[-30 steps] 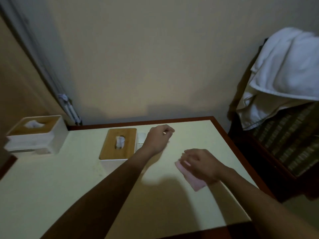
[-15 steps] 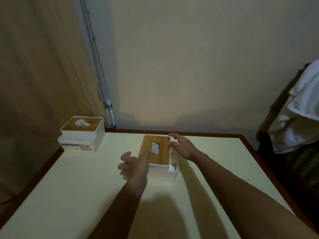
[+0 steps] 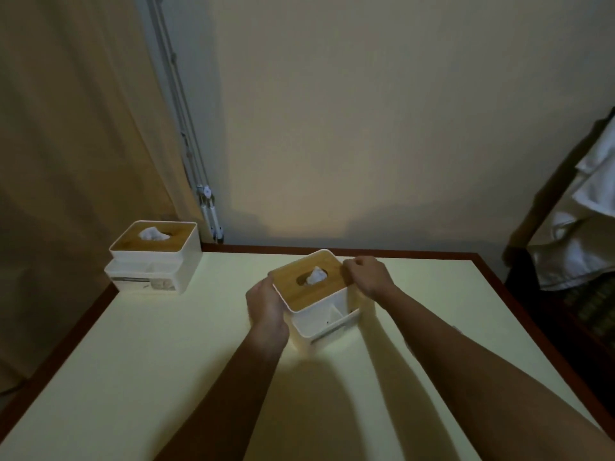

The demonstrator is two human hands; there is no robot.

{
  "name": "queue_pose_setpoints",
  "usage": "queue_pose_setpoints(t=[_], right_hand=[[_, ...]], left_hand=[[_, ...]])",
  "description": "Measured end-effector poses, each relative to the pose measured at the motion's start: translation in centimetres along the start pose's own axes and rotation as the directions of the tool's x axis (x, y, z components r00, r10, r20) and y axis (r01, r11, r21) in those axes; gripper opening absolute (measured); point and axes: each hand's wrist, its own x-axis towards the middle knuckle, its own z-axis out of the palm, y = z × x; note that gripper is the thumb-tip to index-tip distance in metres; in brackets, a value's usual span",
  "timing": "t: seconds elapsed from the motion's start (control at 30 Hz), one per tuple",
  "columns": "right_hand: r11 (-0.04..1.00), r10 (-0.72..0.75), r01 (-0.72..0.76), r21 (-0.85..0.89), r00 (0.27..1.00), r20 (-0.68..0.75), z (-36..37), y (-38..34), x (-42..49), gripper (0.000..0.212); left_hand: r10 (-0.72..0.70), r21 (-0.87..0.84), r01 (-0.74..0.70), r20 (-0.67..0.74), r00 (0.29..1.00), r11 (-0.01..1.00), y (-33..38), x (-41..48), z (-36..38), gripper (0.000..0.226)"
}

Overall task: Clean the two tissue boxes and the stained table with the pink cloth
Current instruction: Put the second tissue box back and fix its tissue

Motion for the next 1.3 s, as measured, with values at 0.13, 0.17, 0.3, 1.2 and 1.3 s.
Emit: queue_pose_setpoints(t=[0.13, 0.17, 0.3, 1.2, 1.3], right_hand=[[0.985, 0.097, -0.097, 0.146, 0.995, 0.008, -1.0, 1.9, -1.5, 0.037], [0.976, 0.116, -0.118, 0.184, 0.993, 0.018, -1.0, 2.4, -1.8, 0.034], [0.903, 0.172, -0.190, 0.385, 0.982, 0.080, -0.1, 3.3, -3.0, 0.023], [0.868, 0.252, -0.101, 0.486, 0.933, -0.256, -22.2, 22.5, 5.1, 0.025], [0.868, 0.237, -0.091, 0.488, 0.940, -0.246, -22.5, 23.3, 5.6, 0.027]], left_hand=[[0.050, 0.130, -0.063, 0.098, 0.994, 0.990, 1.3, -0.5, -0.3, 0.032], [0.073, 0.181, -0.092, 0.108, 0.991, 0.979, 1.6, -0.9, -0.3, 0.033], [0.084, 0.322, -0.148, 0.207, 0.975, 0.935, 1.4, -1.4, -0.4, 0.031], [-0.042, 0.317, -0.219, 0.648, 0.761, 0.923, -7.7, -2.9, 31.1, 0.033], [-0.027, 0.322, -0.252, 0.663, 0.748, 0.913, -8.9, -2.6, 32.0, 0.036]])
